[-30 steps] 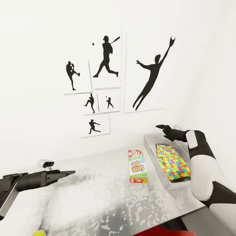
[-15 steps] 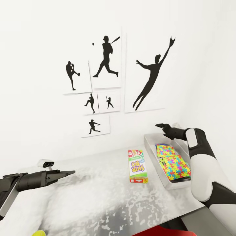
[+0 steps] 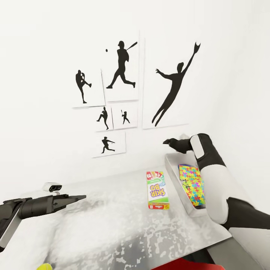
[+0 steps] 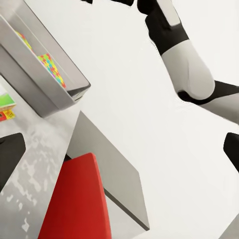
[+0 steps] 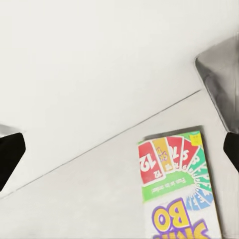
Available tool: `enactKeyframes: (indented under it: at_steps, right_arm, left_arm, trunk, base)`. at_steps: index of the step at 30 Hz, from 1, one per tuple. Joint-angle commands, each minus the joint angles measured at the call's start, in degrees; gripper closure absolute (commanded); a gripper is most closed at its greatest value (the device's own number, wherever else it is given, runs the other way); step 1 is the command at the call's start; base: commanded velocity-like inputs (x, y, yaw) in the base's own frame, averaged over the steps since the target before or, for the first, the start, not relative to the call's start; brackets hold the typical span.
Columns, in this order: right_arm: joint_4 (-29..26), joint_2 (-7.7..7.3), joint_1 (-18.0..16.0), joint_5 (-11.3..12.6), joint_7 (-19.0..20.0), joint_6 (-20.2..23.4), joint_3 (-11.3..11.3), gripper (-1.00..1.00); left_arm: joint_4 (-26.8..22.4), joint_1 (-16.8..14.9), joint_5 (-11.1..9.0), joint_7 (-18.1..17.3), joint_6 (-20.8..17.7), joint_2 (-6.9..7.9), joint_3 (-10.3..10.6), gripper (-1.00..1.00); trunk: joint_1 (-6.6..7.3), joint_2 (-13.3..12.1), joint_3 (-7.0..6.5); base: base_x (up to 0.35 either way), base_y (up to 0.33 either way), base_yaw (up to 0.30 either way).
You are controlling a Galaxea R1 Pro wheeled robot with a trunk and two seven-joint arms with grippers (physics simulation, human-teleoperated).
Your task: Put all the toys in the child's room - the three board games (two on the bed and one on the table), the two jigsaw puzzles on the table, and the tennis ball on the table - inside the toy box on the table in the child's room.
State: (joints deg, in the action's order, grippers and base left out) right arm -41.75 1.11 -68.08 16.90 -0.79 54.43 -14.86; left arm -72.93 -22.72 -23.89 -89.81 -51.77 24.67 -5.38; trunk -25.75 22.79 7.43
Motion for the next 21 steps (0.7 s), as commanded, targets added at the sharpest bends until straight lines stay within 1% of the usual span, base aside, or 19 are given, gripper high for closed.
enactKeyframes:
  at_steps: [1,3,4,6,8,12,18,21]
  right_arm:
    - [1.1,0.98,-0.9,0.2,-3.4,0.3,0.0,-1.0]
    - [2.4,1.79,-1.9,0.3,-6.1,0.3,0.2,-1.0]
    - [4.0,2.58,-2.9,0.4,-8.0,0.1,0.3,-1.0]
    - [7.0,3.67,-4.4,0.5,-9.7,-0.1,0.4,-1.0]
    - [9.8,4.34,-5.6,0.6,-10.5,-0.4,0.5,-1.0]
    - [12.8,4.91,-7.1,0.6,-11.2,-0.7,0.5,-1.0]
    - [12.6,5.25,-7.4,0.4,-11.0,-0.8,0.9,-1.0]
    - [12.4,5.9,-7.4,0.3,-11.0,-0.9,1.1,-1.0]
  left_arm:
    - [0.0,0.0,0.0,-0.2,-0.6,0.03,0.0,-1.0]
    - [0.0,0.0,0.0,-0.2,-0.6,0.03,0.0,-1.0]
    - [0.0,0.0,0.0,-0.2,-0.6,0.03,0.0,-1.0]
    - [0.0,0.0,0.0,-0.2,-0.6,0.06,0.0,-1.0]
    - [0.0,0.0,0.0,-0.2,-0.6,0.09,-0.1,-1.0]
    - [0.0,0.0,0.0,-0.2,-0.6,0.11,-0.1,-1.0]
    - [0.0,0.0,0.0,-0.2,-0.6,0.11,-0.1,-1.0]
    - [0.0,0.0,0.0,-0.2,-0.6,0.13,-0.1,-1.0]
  trunk:
    - [-0.04,0.1,0.13]
    - [-0.04,0.1,0.13]
    - [-0.04,0.1,0.13]
    - [-0.04,0.1,0.13]
    - [-0.04,0.1,0.13]
    - [-0.04,0.1,0.13]
    - [-0.04,0.1,0.13]
    - [-0.04,0.1,0.15]
  base:
    - [0.0,0.0,0.0]
    - [0.0,0.0,0.0]
    - [0.0,0.0,0.0]
    - [0.0,0.0,0.0]
    - [0.0,0.0,0.0]
    - [0.0,0.0,0.0]
    - [0.0,0.0,0.0]
    - [0.0,0.0,0.0]
